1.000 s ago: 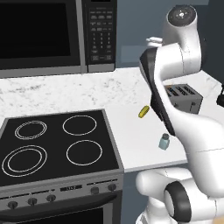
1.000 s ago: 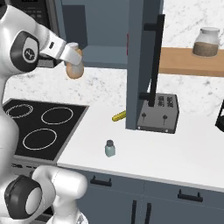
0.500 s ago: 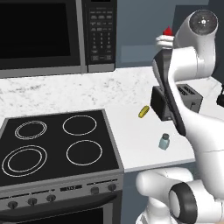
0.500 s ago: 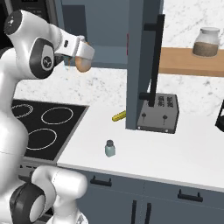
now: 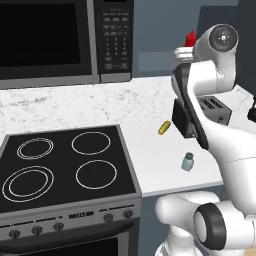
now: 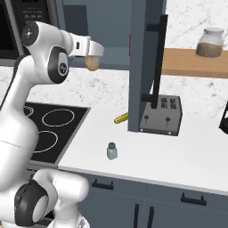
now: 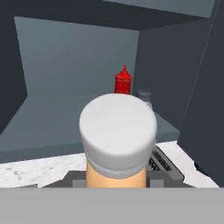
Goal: Put the shaker and condiment bottle from the counter next to their counterparts in the cabinet.
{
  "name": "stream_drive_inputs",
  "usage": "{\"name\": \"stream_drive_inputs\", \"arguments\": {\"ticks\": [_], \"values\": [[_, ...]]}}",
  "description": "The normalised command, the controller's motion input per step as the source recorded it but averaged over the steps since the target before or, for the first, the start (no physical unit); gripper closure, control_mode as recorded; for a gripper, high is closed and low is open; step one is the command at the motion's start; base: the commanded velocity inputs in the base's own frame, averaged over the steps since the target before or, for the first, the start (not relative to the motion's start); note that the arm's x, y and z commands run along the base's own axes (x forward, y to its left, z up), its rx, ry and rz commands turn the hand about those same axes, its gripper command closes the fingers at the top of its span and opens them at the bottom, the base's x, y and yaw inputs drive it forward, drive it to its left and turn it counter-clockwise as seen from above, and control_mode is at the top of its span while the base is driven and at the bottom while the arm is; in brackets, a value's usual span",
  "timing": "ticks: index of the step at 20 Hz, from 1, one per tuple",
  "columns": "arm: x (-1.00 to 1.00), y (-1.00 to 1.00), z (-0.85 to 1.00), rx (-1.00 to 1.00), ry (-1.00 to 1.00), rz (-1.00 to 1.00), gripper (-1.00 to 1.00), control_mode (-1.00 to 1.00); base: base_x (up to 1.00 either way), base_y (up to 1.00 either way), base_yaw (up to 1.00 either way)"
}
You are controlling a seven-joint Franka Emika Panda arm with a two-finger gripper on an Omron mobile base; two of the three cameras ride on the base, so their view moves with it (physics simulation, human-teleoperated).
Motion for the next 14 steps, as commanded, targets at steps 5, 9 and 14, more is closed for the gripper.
{"name": "stream_drive_inputs", "arguments": {"ticks": [5,9,14], "values": [[0.54,-0.03,-0.05,-0.01,0.0,0.01,1.0,-1.0,0.0,0.0,0.0],[0.55,-0.01,0.07,-0.01,-0.01,0.0,1.0,-1.0,0.0,0.0,0.0],[0.57,-0.1,0.0,0.0,0.0,0.0,1.0,-1.0,0.0,0.0,0.0]]}}
